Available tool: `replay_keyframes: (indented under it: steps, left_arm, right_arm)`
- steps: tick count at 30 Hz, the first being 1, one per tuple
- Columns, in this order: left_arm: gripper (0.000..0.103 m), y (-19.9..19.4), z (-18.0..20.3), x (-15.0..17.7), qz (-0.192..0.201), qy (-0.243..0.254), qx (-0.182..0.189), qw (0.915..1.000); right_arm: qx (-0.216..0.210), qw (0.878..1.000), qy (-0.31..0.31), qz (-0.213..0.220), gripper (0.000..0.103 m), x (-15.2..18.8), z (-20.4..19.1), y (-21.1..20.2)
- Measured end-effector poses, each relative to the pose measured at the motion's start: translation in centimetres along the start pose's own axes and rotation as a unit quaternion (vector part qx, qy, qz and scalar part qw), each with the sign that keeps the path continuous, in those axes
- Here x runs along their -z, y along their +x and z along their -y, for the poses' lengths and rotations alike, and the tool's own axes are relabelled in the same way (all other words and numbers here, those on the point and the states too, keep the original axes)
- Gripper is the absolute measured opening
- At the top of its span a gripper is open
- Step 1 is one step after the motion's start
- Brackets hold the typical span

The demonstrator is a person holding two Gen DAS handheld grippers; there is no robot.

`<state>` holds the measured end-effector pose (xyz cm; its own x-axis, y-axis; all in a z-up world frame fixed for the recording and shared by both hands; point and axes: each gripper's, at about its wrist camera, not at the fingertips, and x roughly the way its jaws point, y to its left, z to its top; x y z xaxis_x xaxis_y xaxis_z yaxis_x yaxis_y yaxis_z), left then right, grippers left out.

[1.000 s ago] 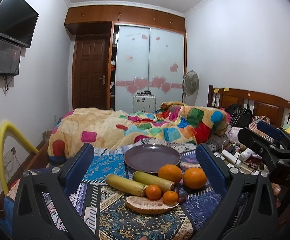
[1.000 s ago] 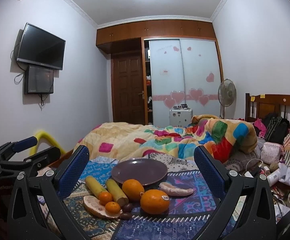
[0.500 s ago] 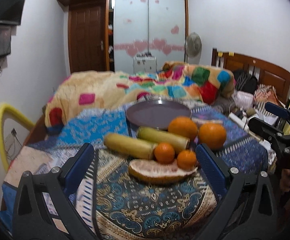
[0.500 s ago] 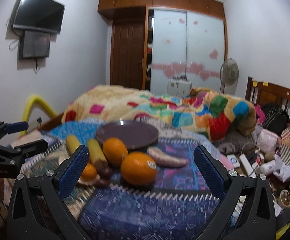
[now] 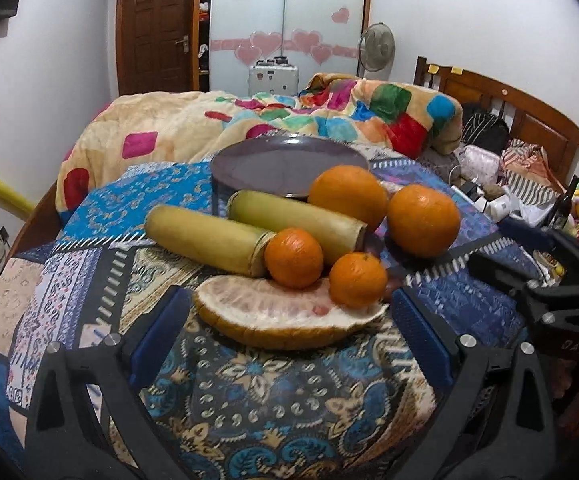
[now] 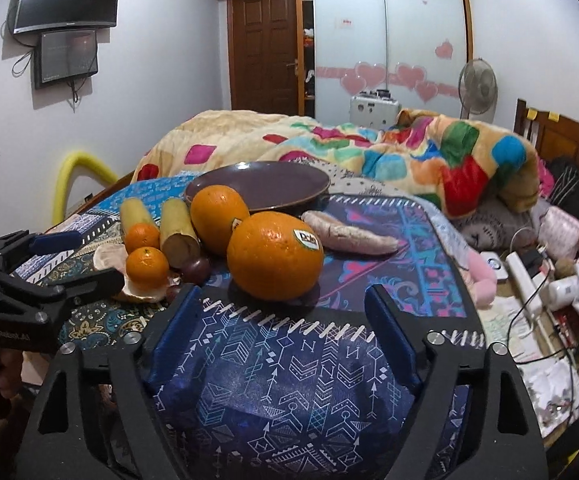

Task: Organize fruits
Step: 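Grasp the Dole orange with the right tool while the left grasps a mandarin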

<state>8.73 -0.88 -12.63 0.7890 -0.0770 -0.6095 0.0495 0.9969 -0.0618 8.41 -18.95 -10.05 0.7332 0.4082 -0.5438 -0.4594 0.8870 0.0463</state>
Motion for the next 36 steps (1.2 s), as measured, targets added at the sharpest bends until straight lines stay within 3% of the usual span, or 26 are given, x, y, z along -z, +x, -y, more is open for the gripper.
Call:
replay_keyframes:
  steps: [3, 8, 24, 30, 31, 36]
  left_arm:
    - [0.091, 0.2, 0.8, -0.5, 0.002, 0.01, 0.008, 0.9999]
    - [0.069, 1.5, 2.1, -0.7, -0.016, 0.023, 0.023, 0.9993]
    - [0.056, 2.1, 2.0, -0.7, -0.013, 0.012, 0.024, 0.9995]
    - [0.043, 1.3, 2.0, -0.6, -0.006, 0.012, 0.03, 0.9994]
    - [0.035, 1.2, 2.0, -0.6, -0.007, 0.014, 0.033, 0.9993]
    - [0.033, 1.3, 2.5, -0.7, -0.012, 0.025, 0.025, 0.9993]
  right_arm:
    - [-0.017, 1.0, 0.01, -0.007, 0.072, -0.2, 0.4, 0.8]
    - [-0.041, 0.999, 0.015, -0.014, 0.071, -0.9, 0.4, 1.8]
    - [-0.049, 0.997, 0.041, -0.039, 0.067, -1.3, 0.5, 5.2]
    - [-0.044, 0.998, 0.034, -0.034, 0.065, -1.3, 0.2, 4.8]
    - [-0.043, 0.998, 0.032, -0.034, 0.064, -1.3, 0.1, 4.7]
    - [-0.049, 0.998, 0.033, -0.036, 0.064, -0.9, 0.2, 3.6]
